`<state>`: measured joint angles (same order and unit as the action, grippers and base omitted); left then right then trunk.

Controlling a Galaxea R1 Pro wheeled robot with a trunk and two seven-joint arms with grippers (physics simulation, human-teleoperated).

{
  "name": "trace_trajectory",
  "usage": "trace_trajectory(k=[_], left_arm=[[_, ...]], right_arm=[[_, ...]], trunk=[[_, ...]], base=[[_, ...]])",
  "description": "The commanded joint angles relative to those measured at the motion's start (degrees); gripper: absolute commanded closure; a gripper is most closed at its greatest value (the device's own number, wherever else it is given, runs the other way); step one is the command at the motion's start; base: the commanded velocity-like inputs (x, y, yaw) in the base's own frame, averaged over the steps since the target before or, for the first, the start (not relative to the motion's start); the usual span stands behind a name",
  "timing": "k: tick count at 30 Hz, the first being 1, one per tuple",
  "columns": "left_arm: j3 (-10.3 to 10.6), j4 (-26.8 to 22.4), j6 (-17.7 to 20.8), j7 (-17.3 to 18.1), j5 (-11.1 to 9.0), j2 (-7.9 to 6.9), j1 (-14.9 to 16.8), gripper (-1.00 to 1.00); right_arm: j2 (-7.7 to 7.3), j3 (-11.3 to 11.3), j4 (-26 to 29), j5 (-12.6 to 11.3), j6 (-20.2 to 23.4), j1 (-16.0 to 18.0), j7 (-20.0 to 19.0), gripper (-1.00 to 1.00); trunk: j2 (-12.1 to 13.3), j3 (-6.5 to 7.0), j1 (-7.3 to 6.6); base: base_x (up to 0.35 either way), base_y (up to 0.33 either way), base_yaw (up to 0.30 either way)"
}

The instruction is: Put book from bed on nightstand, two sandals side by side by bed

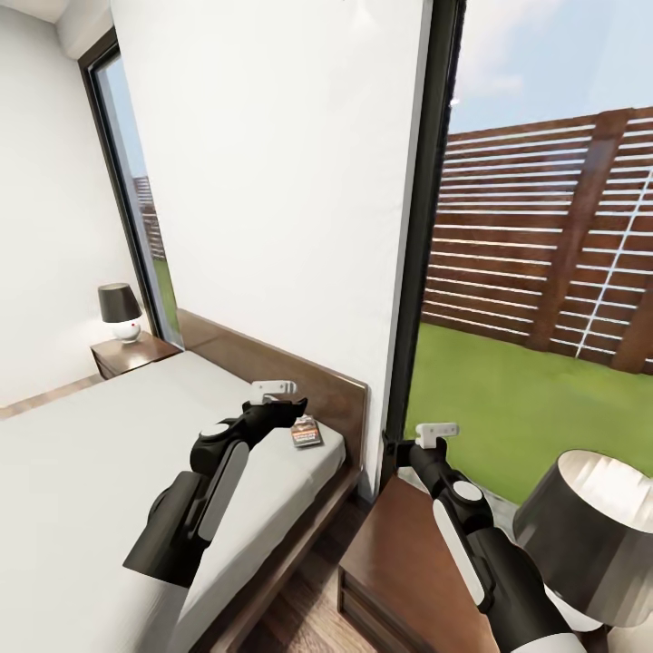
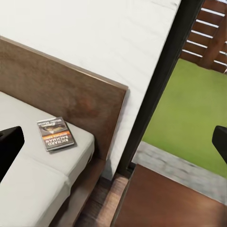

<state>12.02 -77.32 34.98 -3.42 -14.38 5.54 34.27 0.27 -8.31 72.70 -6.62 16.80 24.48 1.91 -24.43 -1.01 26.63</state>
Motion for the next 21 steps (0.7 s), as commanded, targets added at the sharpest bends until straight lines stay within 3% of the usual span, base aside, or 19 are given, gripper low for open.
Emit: trace_trajectory(k=[1, 4, 21], left_arm=[[0.03, -0.04, 0.26, -0.36, -0.6, 0.0, 0.03, -1.0], [0.03, 0.03, 0.26, -0.36, -0.59, 0.0, 0.02, -1.0], [-0.15, 0.43, 0.26, -0.56, -0.48, -0.29, -0.04, -1.0]], right_arm=[[-0.01, -0.04, 0.08, -0.58, 0.25, 0.04, 0.2, -1.0], [-0.01, -0.04, 0.08, -0.58, 0.25, 0.04, 0.2, -1.0], [-0.02, -0.04, 0.08, -0.58, 0.25, 0.04, 0.2, -1.0]], trunk=[[0.31, 0.08, -0.19], [1.52, 0.62, -0.85], [1.52, 0.62, -0.85]], base=[[0.0, 0.0, 0.0], [0.0, 0.0, 0.0], [0.0, 0.0, 0.0]])
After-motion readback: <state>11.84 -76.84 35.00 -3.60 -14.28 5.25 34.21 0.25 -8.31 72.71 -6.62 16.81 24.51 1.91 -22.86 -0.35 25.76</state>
